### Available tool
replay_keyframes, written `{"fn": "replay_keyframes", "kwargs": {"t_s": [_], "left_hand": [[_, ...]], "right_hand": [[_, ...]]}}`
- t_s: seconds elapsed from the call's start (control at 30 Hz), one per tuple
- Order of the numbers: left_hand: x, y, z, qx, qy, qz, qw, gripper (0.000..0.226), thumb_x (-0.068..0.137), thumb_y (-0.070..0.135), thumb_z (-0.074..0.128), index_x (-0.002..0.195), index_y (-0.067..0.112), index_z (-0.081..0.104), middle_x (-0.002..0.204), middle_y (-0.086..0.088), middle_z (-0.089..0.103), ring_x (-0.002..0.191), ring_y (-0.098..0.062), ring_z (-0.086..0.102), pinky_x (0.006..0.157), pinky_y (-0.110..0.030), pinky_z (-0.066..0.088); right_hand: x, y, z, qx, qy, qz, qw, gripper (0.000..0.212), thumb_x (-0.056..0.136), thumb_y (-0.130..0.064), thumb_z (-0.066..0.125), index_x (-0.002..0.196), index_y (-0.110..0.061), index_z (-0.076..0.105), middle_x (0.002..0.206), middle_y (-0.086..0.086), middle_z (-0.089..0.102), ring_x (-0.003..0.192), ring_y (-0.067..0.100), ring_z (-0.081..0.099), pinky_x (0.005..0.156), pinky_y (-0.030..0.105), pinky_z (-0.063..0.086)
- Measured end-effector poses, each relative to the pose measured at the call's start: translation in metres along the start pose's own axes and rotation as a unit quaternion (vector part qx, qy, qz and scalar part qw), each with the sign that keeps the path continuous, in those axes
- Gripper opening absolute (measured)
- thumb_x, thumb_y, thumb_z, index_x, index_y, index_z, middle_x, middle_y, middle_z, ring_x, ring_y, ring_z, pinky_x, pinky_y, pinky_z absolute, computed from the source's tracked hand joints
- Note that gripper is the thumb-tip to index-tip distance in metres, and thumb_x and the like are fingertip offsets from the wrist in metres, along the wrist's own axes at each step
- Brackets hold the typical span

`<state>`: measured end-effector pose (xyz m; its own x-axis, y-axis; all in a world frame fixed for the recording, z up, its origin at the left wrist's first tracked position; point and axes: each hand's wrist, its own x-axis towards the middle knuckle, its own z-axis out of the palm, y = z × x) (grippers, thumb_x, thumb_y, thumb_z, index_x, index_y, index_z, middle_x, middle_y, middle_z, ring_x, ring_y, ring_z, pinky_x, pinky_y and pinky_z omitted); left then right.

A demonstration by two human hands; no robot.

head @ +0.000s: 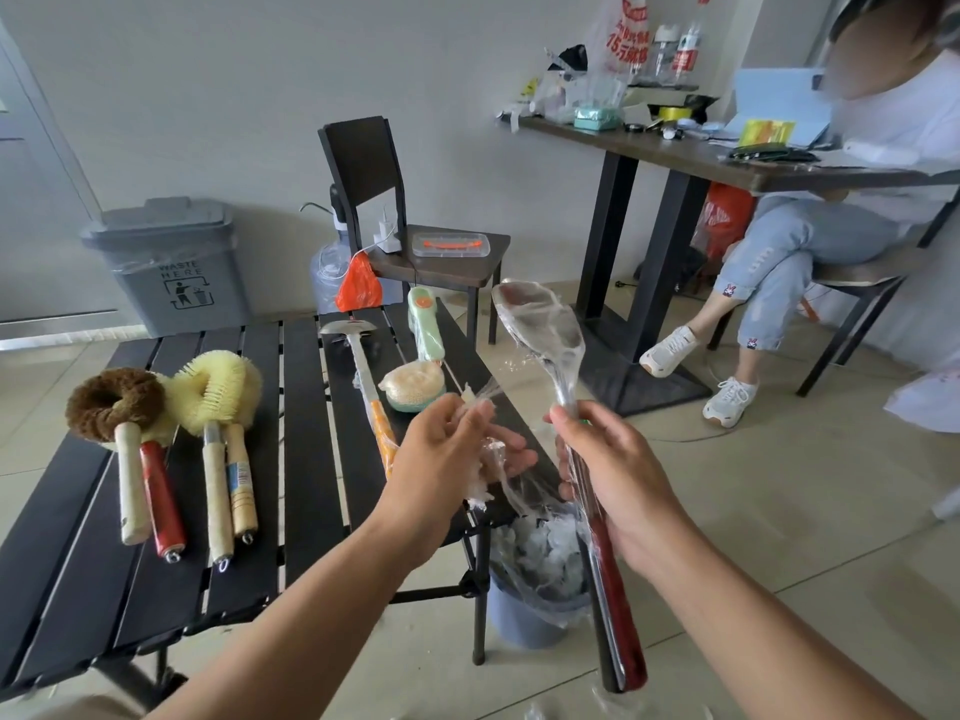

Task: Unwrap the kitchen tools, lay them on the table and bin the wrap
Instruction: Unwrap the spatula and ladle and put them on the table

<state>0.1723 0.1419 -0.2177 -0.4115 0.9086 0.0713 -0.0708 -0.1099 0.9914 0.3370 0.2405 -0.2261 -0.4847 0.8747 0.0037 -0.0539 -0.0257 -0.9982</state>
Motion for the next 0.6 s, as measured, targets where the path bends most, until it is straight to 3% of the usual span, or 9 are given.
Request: {"fn": "replay_keyframes", "kwargs": {"t_s": [0.07, 0.17, 0.27, 0.4, 0.5, 0.6], "left_hand": [[0.002, 0.001, 0.002, -0.068, 0.003, 0.003, 0.998, 0.006, 0.113, 0.011, 0.05, 0.112, 0.005, 0.051, 0.086, -0.016, 0.073, 0.082, -0.039, 0.078, 0.073, -0.044, 0.064], [0.007, -0.001, 0.011, -0.073, 0.039, -0.022, 0.996, 0.017, 0.112, 0.001, 0.04, 0.115, 0.01, 0.055, 0.061, -0.001, 0.055, 0.054, -0.018, 0.059, 0.053, -0.028, 0.052], [0.009, -0.002, 0.021, -0.044, 0.044, -0.063, 0.996, 0.025, 0.107, 0.014, 0.042, 0.102, 0.005, 0.065, 0.05, 0.01, 0.049, 0.041, -0.008, 0.047, 0.042, -0.02, 0.042], [0.013, 0.0, 0.024, 0.081, 0.098, 0.0, 0.992, 0.04, 0.106, 0.046, 0.058, 0.078, 0.018, 0.053, 0.052, 0.014, 0.04, 0.045, -0.006, 0.033, 0.043, -0.019, 0.031], [0.019, 0.001, 0.014, 0.143, 0.157, 0.061, 0.975, 0.041, 0.109, 0.04, 0.055, 0.077, 0.015, 0.052, 0.056, 0.012, 0.042, 0.051, -0.008, 0.036, 0.049, -0.02, 0.032], [0.024, 0.004, 0.0, 0.123, 0.205, 0.088, 0.967, 0.038, 0.111, 0.035, 0.053, 0.085, 0.009, 0.06, 0.06, 0.01, 0.05, 0.051, -0.004, 0.04, 0.048, -0.018, 0.036]], "right_hand": [[0.001, 0.001, 0.003, 0.019, -0.003, -0.002, 1.0, 0.032, 0.092, -0.048, 0.077, 0.103, -0.018, 0.074, 0.066, -0.004, 0.058, 0.056, 0.011, 0.052, 0.052, 0.025, 0.045], [0.0, 0.003, 0.011, 0.031, -0.005, -0.008, 0.999, 0.035, 0.093, -0.045, 0.078, 0.1, -0.012, 0.072, 0.067, -0.003, 0.058, 0.058, 0.013, 0.053, 0.054, 0.027, 0.046], [-0.002, 0.007, 0.02, 0.009, 0.013, -0.014, 1.0, 0.03, 0.093, -0.045, 0.079, 0.098, -0.015, 0.073, 0.066, -0.002, 0.063, 0.056, 0.013, 0.057, 0.052, 0.025, 0.048], [0.0, 0.012, 0.022, 0.006, 0.023, -0.007, 1.0, 0.026, 0.102, -0.035, 0.071, 0.098, -0.01, 0.071, 0.066, 0.003, 0.063, 0.053, 0.015, 0.057, 0.05, 0.025, 0.05], [0.0, 0.011, 0.019, 0.029, 0.008, 0.021, 0.999, 0.027, 0.107, -0.031, 0.064, 0.105, -0.006, 0.074, 0.074, 0.007, 0.072, 0.059, 0.017, 0.065, 0.052, 0.027, 0.054], [0.002, 0.009, 0.014, 0.043, 0.017, 0.039, 0.998, 0.03, 0.109, -0.031, 0.059, 0.105, -0.005, 0.073, 0.076, 0.01, 0.075, 0.06, 0.018, 0.067, 0.054, 0.027, 0.057]]}}
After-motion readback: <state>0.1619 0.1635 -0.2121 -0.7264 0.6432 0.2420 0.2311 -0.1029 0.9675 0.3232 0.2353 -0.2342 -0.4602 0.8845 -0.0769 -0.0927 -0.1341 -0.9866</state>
